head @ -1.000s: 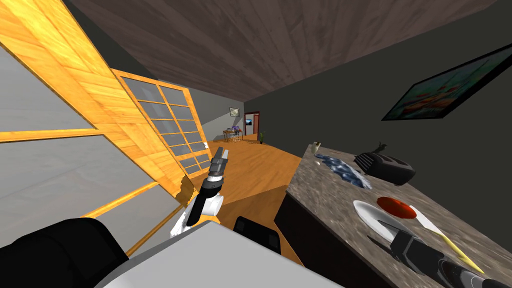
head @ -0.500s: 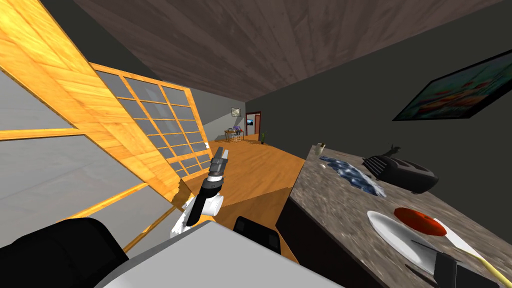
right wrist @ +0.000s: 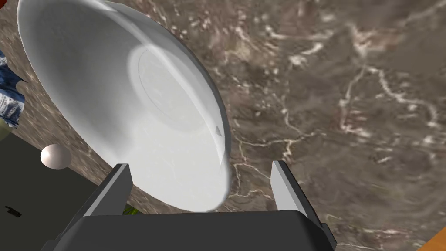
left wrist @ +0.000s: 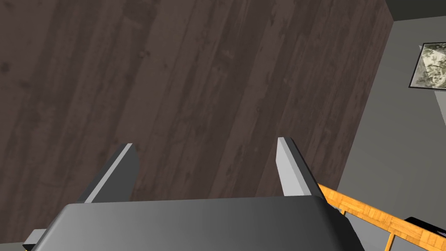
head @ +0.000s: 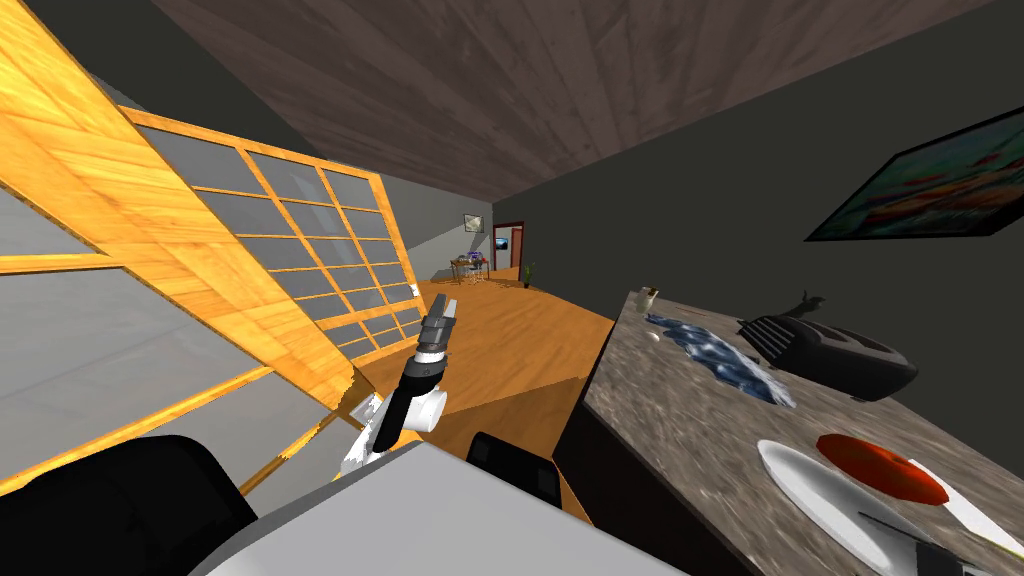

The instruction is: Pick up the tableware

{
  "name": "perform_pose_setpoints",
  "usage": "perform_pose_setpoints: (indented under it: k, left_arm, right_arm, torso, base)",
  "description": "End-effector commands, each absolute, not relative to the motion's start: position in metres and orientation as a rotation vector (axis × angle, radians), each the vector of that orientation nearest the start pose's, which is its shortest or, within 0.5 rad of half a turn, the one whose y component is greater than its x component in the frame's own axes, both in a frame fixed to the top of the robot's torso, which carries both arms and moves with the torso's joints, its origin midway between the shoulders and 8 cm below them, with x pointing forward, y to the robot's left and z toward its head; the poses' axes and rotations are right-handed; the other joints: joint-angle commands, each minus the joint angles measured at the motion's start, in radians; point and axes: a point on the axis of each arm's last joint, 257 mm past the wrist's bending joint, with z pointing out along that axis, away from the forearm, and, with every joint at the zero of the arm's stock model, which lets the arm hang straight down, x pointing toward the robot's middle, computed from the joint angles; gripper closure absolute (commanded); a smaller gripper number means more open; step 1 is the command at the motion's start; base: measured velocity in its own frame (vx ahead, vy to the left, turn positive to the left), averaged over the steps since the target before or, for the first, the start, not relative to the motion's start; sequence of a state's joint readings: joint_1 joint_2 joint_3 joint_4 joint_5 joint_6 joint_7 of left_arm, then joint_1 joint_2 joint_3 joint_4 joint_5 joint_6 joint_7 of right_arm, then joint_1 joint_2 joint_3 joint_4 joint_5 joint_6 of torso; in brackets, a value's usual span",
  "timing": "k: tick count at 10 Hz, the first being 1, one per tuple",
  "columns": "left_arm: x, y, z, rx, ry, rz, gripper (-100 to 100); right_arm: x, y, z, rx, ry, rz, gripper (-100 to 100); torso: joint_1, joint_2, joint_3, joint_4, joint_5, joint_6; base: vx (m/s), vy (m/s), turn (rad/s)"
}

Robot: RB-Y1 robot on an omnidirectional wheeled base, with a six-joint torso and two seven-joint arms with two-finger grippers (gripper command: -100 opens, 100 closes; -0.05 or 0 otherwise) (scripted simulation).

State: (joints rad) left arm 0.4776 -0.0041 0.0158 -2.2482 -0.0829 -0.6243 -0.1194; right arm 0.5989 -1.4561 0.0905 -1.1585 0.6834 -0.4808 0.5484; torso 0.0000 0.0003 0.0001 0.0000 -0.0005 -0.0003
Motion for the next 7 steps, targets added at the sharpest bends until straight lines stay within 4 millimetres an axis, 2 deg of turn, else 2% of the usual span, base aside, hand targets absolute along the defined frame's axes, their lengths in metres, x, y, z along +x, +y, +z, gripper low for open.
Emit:
perform_pose_setpoints:
  k: [1,2,3,7]
  left_arm:
    - [0.3308,0.2671,0.0394,-0.472,0.604,-1.158,0]
    - [0.3308,0.2671,0.0394,-0.472,0.604,-1.158,0]
    - [0.3308,0.2671,0.0394,-0.472,0.604,-1.158,0]
    - [0.3308,0.2671,0.0394,-0.472,0.604,-1.158,0]
  right_arm:
    - [0.2328,-0.6945,-0.3095,-1.107,2.364,-0.541,-100]
    - [0.2336,-0.6942,-0.3046,-1.111,2.362,-0.537,-100]
    - [0.2333,-0.6945,-0.3049,-1.111,2.361,-0.540,100]
    - [0.2335,-0.6946,-0.3048,-1.108,2.362,-0.540,100]
  torso:
    - [0.000,0.000,0.000,0.000,0.000,0.000]
    - [-0.001,-0.001,-0.001,0.000,0.000,0.000]
    - [0.000,0.000,0.000,0.000,0.000,0.000]
    - [0.001,0.002,0.001,0.000,0.001,0.000]
  base:
    - [0.055,-0.025,0.127]
    - [0.025,-0.013,0.025]
    - [0.000,0.000,0.000]
    - [0.000,0.001,-0.003]
